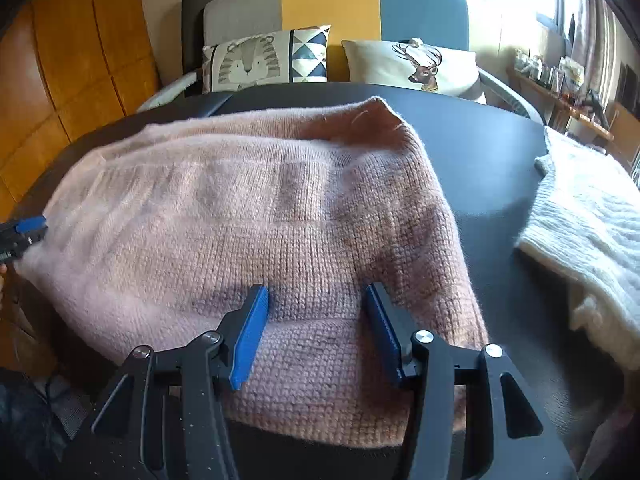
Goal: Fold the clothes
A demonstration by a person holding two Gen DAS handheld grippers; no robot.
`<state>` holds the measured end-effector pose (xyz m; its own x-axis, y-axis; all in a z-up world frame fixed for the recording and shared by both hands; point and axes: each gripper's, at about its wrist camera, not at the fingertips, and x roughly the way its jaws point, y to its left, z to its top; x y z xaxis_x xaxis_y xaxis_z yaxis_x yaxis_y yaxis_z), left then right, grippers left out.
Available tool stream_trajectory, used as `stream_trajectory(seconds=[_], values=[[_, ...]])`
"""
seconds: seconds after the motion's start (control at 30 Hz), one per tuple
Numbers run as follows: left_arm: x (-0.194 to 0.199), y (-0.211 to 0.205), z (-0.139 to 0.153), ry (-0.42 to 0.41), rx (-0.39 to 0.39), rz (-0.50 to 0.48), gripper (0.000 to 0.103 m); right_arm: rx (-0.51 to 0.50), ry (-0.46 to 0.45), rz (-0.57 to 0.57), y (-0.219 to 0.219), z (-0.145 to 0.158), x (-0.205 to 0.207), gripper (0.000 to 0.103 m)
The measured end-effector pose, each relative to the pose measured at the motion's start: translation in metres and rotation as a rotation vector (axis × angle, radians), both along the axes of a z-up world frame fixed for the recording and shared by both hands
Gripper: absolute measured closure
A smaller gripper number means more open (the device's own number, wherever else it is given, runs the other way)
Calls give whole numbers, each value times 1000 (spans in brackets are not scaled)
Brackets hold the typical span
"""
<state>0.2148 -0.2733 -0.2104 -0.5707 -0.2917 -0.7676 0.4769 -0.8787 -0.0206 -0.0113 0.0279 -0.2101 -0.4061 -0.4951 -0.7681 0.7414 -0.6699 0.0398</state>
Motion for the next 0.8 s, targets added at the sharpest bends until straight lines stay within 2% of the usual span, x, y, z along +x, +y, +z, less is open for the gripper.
stream_trajectory(seconds=[0.07, 0.17, 0.3, 0.37, 0.47, 0.57, 0.67, 0.73, 0.8], values=[[2, 6, 0, -6, -41, -13, 39, 17, 25, -8, 2, -1, 8, 48], [-1, 8, 5, -14, -29, 1, 39, 22, 57, -32, 6, -3, 20, 48], [-5, 11, 13, -26, -7, 22, 40, 29, 33, -63, 5, 0, 19, 47], [-7, 13, 17, -31, 3, 33, 41, 19, -5, -96, -1, 12, 17, 47], [-16, 41, 36, 36, 19, -32, 41, -76, 8, -84, -11, 31, 32, 47], [-32, 73, 45, 63, 13, -124, 41, -98, 10, -2, -35, 34, 51, 41], [-52, 103, 36, 21, -7, -230, 40, -59, 6, 71, -59, 22, 66, 41], [-59, 109, 21, -35, -15, -246, 40, 10, -16, 92, -69, 4, 72, 40], [-62, 113, 6, -81, -10, -246, 40, 18, 23, 109, -66, -4, 80, 37]])
